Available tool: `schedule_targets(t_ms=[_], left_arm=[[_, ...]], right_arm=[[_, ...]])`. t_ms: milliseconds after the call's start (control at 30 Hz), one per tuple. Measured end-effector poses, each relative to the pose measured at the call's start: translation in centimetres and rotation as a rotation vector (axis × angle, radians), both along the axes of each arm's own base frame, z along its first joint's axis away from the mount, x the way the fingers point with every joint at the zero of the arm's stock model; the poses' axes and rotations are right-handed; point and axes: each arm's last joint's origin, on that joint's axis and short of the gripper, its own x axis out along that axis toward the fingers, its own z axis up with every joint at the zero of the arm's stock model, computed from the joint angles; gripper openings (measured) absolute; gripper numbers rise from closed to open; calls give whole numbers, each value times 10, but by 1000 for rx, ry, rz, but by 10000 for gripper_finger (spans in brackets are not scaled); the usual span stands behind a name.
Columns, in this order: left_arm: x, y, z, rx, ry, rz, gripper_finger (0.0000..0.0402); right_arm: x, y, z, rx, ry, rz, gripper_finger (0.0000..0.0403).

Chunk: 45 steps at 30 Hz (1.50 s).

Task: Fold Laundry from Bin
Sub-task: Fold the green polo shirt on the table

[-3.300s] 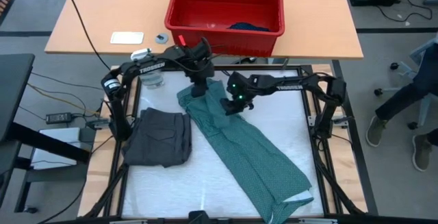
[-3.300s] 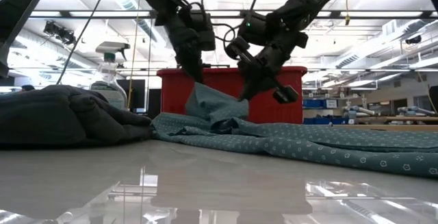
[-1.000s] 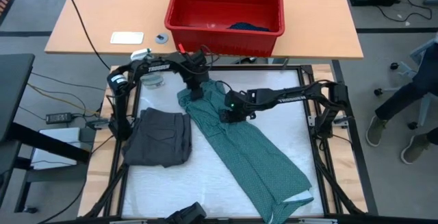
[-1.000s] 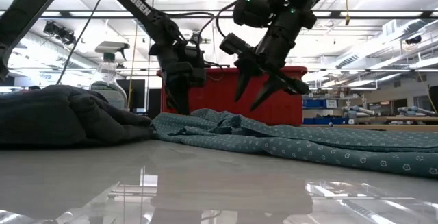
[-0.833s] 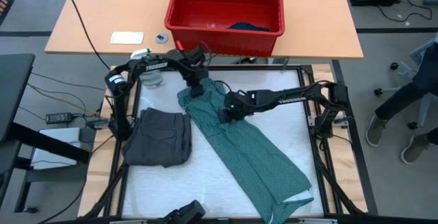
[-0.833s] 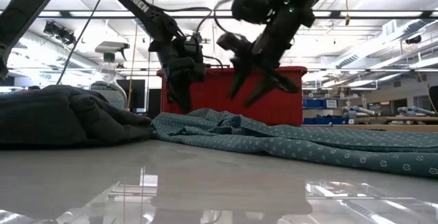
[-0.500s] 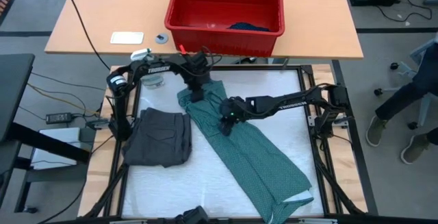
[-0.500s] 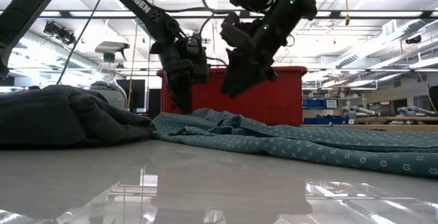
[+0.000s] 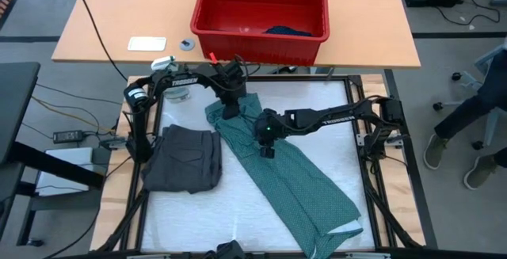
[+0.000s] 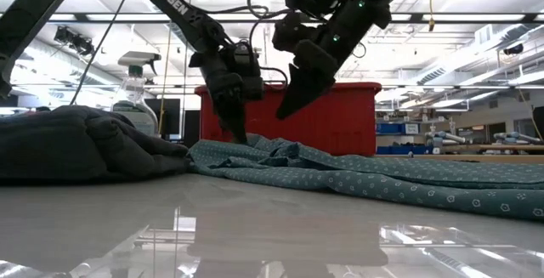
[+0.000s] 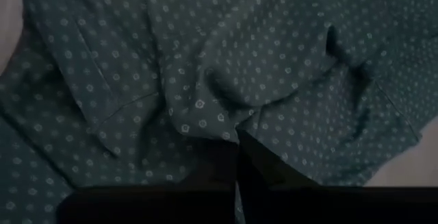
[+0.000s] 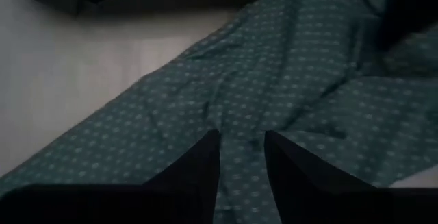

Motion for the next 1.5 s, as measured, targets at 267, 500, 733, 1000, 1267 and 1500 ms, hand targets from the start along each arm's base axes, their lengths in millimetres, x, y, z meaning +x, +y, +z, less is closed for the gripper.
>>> schedule_targets(t_ms=[267,500,733,1000,1267,1500], left_arm=[[-4,-1,-1,-18,44,8,2],[-6,-9,-2,-37,105,-4,1],[-6,-9,-2,-33,111,0,1],[-7,-8,-2,-33,111,3,0],[-7,-7,-2,-29,106,3,0],[-11,-8,11,-59,160,-27,0]], right_arm=[[-7,2,-16,-60,24,88,121],[-1,2,-19,-100,-26,144,111],[1,0,-36,-72,28,144,93],[1,-6,-37,-109,39,98,69],[1,-12,-47,-71,70,107,7],[4,-2,-20,-35,3,95,4]])
